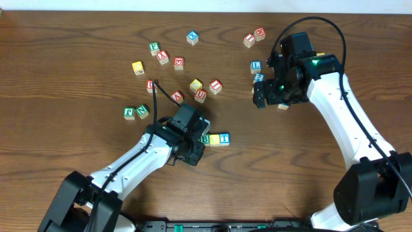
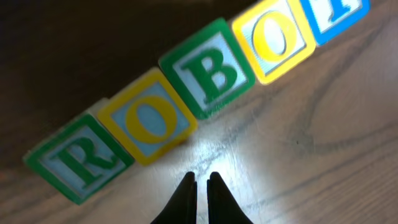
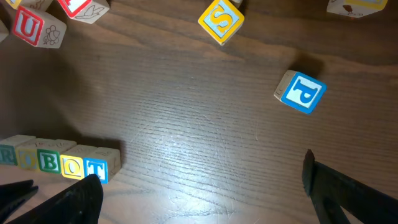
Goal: Spell out ROBOT
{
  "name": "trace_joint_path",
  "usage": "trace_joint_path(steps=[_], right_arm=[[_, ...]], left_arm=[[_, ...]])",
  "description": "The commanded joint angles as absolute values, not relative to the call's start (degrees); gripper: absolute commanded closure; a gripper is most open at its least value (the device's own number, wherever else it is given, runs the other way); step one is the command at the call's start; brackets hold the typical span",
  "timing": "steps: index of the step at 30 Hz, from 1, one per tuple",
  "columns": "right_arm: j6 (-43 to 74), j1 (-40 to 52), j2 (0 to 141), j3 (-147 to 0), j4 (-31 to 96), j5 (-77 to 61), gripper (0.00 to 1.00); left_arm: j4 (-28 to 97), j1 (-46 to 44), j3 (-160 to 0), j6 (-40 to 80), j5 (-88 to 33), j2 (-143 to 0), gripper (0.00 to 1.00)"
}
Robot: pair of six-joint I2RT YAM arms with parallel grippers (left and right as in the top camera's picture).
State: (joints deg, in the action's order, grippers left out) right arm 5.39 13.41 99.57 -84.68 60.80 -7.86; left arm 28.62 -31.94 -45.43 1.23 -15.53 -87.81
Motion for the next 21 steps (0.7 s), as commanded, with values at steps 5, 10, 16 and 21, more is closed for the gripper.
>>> trace_joint_path(steps=[5, 10, 16, 21], right_arm=[[4.67, 13.54, 98.13, -85.49, 60.97, -7.42, 0.01], [4.67, 13.54, 98.13, -85.49, 61.01, -7.42, 0.01], [4.67, 13.56, 98.15, -85.49, 61.08, -7.42, 0.01], [4.67, 13.54, 98.13, -85.49, 61.08, -7.42, 0.01]], left_arm=[[26.02, -32.05, -45.10, 0.64, -10.66, -88.03, 0.92], [25.96, -32.08, -45.08, 0.67, -10.66, -88.47, 0.92], [26.00, -32.08, -45.06, 0.64, -10.68, -89.49, 0.93], [26.37, -32.08, -45.06, 0.69, -11.62, -89.45, 0.93]])
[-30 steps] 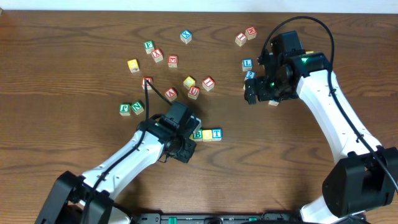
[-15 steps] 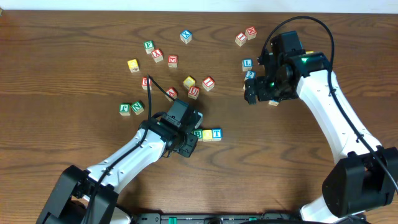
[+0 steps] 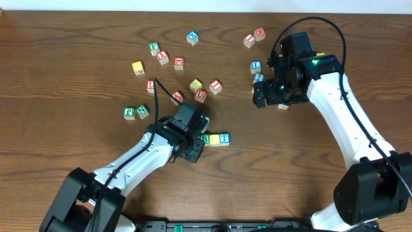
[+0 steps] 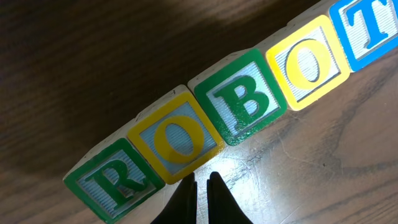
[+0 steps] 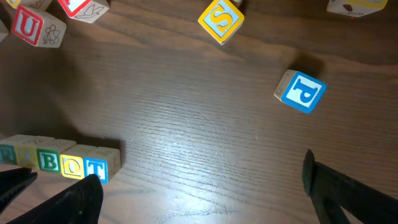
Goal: Spell out ROBOT
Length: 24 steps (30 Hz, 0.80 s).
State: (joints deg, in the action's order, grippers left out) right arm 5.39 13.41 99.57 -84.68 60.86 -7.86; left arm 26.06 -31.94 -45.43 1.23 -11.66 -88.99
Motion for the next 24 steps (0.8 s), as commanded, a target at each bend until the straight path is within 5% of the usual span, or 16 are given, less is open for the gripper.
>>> trace_joint_path(steps=[1, 13, 24], right_arm=[[4.67, 13.54, 98.13, -85.49, 61.06, -7.42, 0.01], [4.67, 13.54, 98.13, -85.49, 60.95, -7.42, 0.01], [4.67, 13.54, 98.13, -85.49, 60.90, -7.42, 0.01]], left_arm=[[26.57, -32.08, -45.08, 0.67, -12.01, -89.36, 0.92], [28.03, -32.05, -45.78, 0.69, -19.49, -77.47, 0.93], [22.33, -31.24, -45.89, 3.07, -4.67, -78.83, 0.93]])
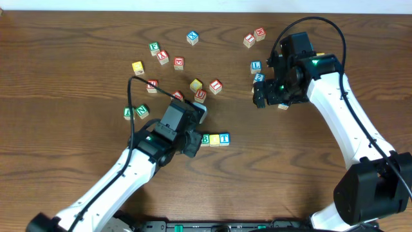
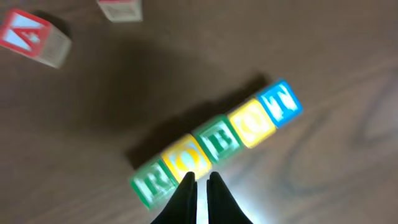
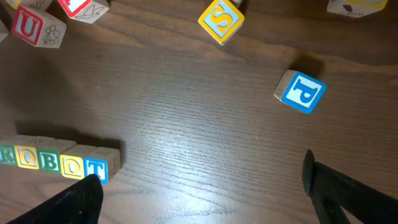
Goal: Spell out ROBOT
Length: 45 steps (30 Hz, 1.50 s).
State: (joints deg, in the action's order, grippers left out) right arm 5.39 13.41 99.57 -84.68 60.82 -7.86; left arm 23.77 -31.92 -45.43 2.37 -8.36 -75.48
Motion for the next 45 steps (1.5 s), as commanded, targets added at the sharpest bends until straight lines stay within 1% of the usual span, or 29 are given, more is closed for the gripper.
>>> trace_joint_path(steps=[1, 11, 45], right_arm=[[4.67, 13.54, 98.15, -85.49, 60.90, -7.42, 0.01], [4.67, 13.54, 98.13, -85.49, 60.90, -7.42, 0.01], [4.67, 13.56, 98.13, -85.49, 61.12, -7.44, 0.01]], left_arm=[[21.74, -31.07, -45.89, 3.11, -4.69, -79.75, 0.93], [17.63, -30.55, -45.89, 4.80, -4.89, -87.79, 0.93], [14.46, -30.55, -45.87, 4.78, -4.86, -88.84, 0.93]])
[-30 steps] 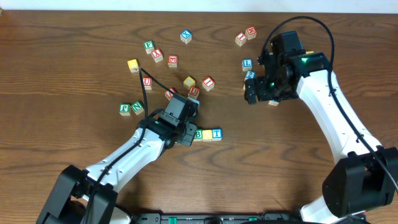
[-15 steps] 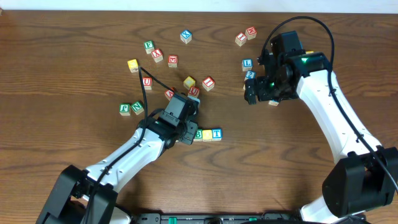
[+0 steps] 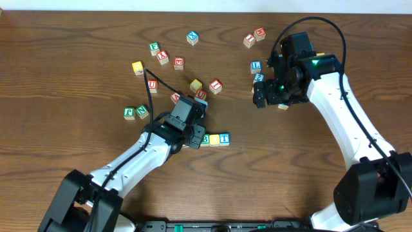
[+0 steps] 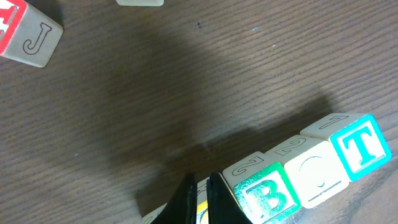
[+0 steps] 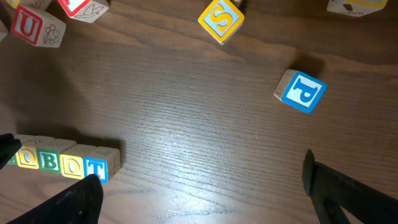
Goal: Spell out ROBOT
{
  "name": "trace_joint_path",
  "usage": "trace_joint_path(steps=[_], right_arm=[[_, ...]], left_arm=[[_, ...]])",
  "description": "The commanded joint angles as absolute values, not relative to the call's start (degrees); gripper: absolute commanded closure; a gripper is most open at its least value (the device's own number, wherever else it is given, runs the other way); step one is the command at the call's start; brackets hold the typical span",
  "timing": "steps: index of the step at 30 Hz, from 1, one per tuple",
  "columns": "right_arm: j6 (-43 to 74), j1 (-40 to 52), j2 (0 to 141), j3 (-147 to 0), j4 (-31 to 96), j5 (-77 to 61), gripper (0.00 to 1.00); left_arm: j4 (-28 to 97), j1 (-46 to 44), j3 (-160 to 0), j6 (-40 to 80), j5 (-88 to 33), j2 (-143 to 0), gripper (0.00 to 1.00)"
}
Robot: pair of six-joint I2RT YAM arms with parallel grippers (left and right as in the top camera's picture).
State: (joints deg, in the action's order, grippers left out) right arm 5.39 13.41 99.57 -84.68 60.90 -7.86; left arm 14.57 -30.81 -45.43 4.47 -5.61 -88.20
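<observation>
The row of letter blocks lies mid-table: green B, yellow O washed out by glare, blue T. In the right wrist view the row reads O, B, O, T; the R is hidden behind my left gripper. My left gripper is shut with nothing between its fingers, its tips over the first O at the row's left part. My right gripper hangs open far right of the row.
Loose blocks lie behind the row: a J block, U, yellow S, blue P, and several more across the back of the wooden table.
My left gripper was high above the row with all of ROBOT in its view. Now it is low over the row's left part, covering the R. Right arm and row unchanged.
My shut left gripper was low by the near side of the R and first O, then with its tips at the first O. Then it was well above the whole row. Now it is low again over the first O. The right gripper stayed open and still.
</observation>
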Motion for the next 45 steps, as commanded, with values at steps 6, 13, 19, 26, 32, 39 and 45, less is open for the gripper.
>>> trace_joint_path(steps=[6, 13, 19, 26, 32, 39, 45], right_arm=[[4.67, 13.56, 98.13, -85.49, 61.12, -7.44, 0.01], [4.67, 13.56, 98.13, -85.49, 61.10, -7.44, 0.01], [4.67, 13.56, 98.13, -85.49, 61.14, -7.44, 0.01], [4.67, 13.56, 98.15, -85.49, 61.12, -7.44, 0.01], [4.67, 13.61, 98.13, -85.49, 61.14, -7.44, 0.01], [4.67, 13.58, 98.13, -85.49, 61.17, -7.66, 0.01], [4.67, 13.58, 98.15, -85.49, 61.12, -7.66, 0.01]], left_arm=[[14.22, -30.55, -45.87, 4.80, -4.86, -89.84, 0.93], [15.31, -30.55, -45.87, 4.80, -4.86, -89.95, 0.93], [15.73, -30.55, -45.87, 4.80, -4.89, -89.95, 0.92], [16.45, -30.55, -45.87, 4.80, -4.89, -89.95, 0.93], [16.62, -30.55, -45.87, 4.80, -4.89, -89.95, 0.93], [16.64, -30.55, -45.87, 4.80, -4.93, -89.95, 0.93], [17.12, -30.55, -45.87, 4.80, -5.34, -89.95, 0.93]])
